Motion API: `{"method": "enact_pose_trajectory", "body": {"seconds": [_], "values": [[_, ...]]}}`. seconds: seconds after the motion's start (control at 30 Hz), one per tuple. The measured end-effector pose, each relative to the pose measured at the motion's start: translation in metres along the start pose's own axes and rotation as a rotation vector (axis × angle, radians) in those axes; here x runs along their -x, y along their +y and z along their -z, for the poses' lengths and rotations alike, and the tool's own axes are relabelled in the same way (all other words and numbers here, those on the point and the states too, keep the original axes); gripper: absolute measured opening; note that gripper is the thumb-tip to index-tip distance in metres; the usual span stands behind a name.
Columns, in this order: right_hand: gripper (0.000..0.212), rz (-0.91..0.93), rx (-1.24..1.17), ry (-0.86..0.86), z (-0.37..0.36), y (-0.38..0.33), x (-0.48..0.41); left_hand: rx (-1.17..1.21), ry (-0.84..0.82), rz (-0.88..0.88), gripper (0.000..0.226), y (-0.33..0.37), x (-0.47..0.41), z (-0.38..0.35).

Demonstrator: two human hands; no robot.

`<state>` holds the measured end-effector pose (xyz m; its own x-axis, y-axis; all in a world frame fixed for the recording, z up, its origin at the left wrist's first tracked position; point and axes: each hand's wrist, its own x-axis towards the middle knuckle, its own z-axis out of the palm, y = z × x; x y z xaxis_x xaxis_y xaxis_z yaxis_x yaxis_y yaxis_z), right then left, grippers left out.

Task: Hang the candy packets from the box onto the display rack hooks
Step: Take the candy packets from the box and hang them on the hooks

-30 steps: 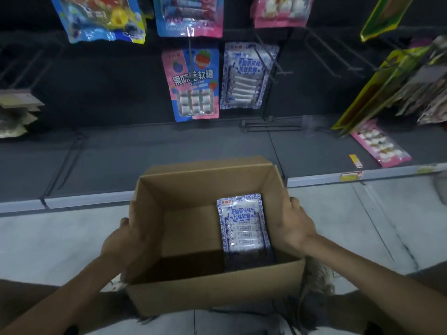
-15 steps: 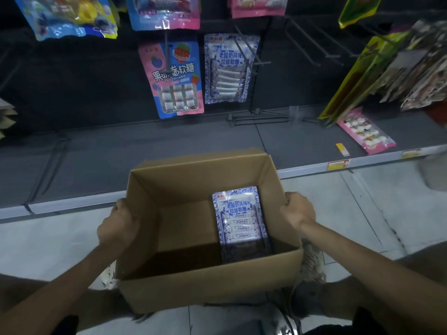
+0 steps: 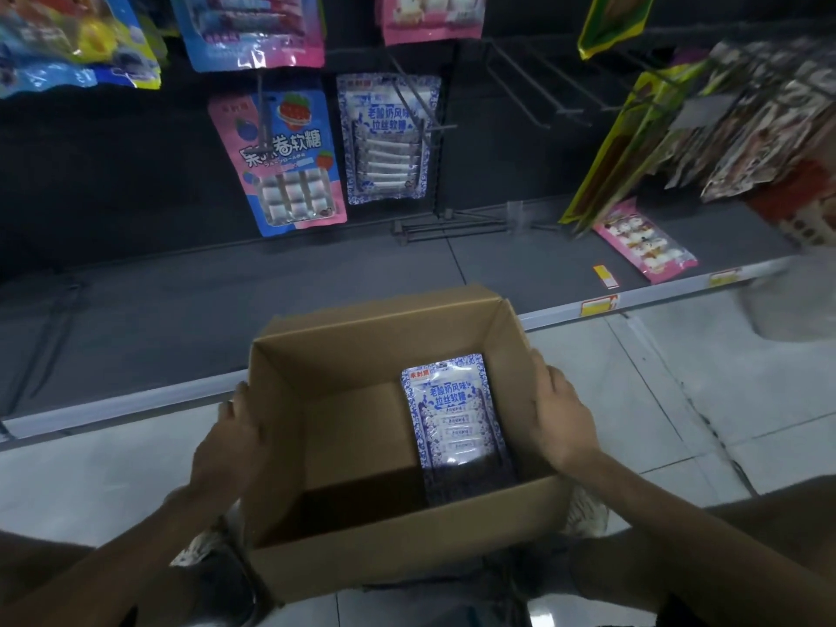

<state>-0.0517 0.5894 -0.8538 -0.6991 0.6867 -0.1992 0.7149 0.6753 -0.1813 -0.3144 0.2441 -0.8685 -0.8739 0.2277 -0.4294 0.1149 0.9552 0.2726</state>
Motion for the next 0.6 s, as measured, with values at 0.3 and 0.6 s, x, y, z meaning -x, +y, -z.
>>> {"method": "enact_pose_trajectory", "body": {"seconds": [0.3, 0.6], "values": [[0.078, 0.448, 0.319, 0.079, -0.011, -0.007, -0.010, 0.036, 0.141, -0.105, 0.082, -0.003, 0.006, -0.016], [0.070, 0.572, 0.481, -0.153, -0.027, -0.013, -0.026, -0.004, 0.208, -0.168, 0.057, -0.005, -0.006, -0.017]]}}
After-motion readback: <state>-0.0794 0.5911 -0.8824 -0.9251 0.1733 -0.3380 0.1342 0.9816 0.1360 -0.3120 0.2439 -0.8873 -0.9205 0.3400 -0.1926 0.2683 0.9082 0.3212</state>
